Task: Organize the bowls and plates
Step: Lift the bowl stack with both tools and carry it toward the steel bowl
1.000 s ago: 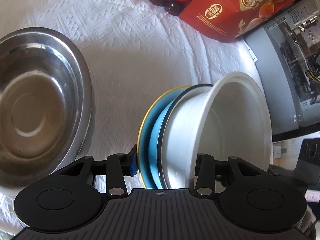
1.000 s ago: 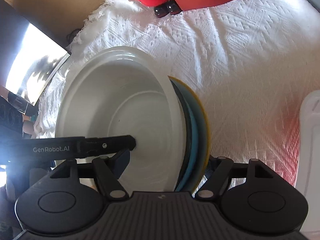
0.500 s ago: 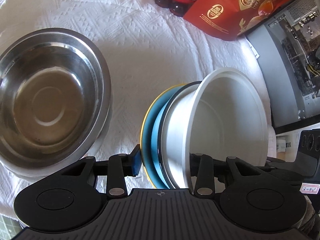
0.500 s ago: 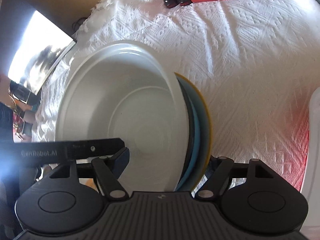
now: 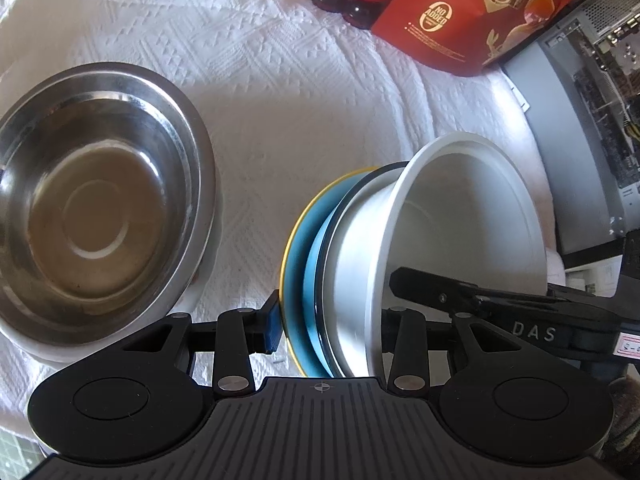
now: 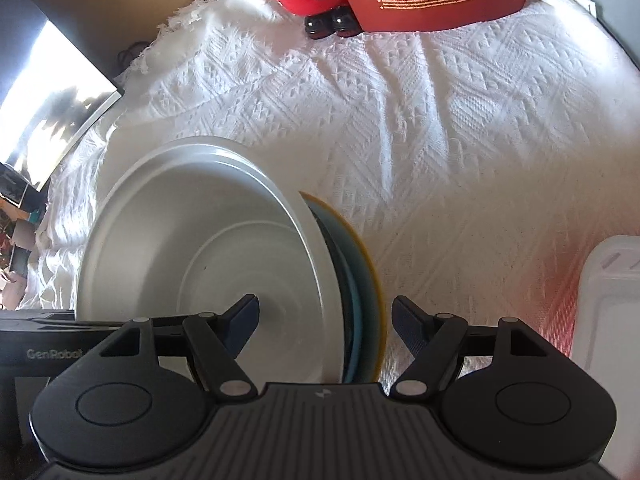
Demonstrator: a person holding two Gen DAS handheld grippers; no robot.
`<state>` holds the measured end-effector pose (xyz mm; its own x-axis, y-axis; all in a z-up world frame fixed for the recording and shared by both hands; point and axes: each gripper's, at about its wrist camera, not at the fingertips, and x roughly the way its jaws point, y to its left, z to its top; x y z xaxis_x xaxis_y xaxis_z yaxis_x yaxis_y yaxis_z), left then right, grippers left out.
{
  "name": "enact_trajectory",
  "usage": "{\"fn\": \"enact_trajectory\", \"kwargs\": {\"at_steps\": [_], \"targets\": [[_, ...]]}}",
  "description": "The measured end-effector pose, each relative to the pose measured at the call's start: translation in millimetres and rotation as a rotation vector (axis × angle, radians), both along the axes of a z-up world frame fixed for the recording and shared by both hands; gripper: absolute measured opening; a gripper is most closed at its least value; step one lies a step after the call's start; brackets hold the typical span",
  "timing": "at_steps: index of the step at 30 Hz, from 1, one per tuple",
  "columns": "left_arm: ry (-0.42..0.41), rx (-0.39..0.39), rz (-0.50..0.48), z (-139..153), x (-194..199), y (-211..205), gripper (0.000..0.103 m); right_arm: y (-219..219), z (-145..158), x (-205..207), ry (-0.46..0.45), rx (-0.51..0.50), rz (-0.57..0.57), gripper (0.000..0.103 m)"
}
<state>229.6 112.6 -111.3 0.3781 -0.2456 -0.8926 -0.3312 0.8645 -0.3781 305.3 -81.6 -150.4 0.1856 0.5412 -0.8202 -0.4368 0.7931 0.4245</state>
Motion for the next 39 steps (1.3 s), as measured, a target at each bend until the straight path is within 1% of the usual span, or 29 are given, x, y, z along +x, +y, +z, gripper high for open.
{"fn": "enact_trajectory", "kwargs": {"at_steps": [6,14,24,28,33,37,39], "targets": [[0.029,0.04,-0.025,2.6,5.2,-5.2,0.042,-0.4,-4.1,-1.6,0.04,0.044,0.02,0.075],[0.054,0.043,-0.049,3.6,12.8,-5.9,0.042,-3.6,-4.7,-0.6,0.065,0.07,-0.003,0.074],[0.054,0.047,-0.064,3.2,14.1,-5.9,0.044,-4.3,-4.7,-3.5,0.05,0.039,-0.016,0.074],[0.058,0.037,-0.073,2.0,14.9,-4.6,0.043,-2.1,-3.1,-4.2,0.039,0.02,-0.011,0.074],[0.065,0.019,-0.089,0.1,18.5,-0.9,0.046,2.6,-1.0,-2.8,0.035,-0.02,0.003,0.074],[0.056,0.01,-0.1,-0.1,19.9,-0.4,0.047,3.7,-1.5,-1.1,0.044,-0.015,0.0,0.074],[0.056,0.002,-0.099,-0.8,21.6,1.0,0.047,2.1,-2.9,-0.6,0.058,0.0,-0.004,0.072]]}}
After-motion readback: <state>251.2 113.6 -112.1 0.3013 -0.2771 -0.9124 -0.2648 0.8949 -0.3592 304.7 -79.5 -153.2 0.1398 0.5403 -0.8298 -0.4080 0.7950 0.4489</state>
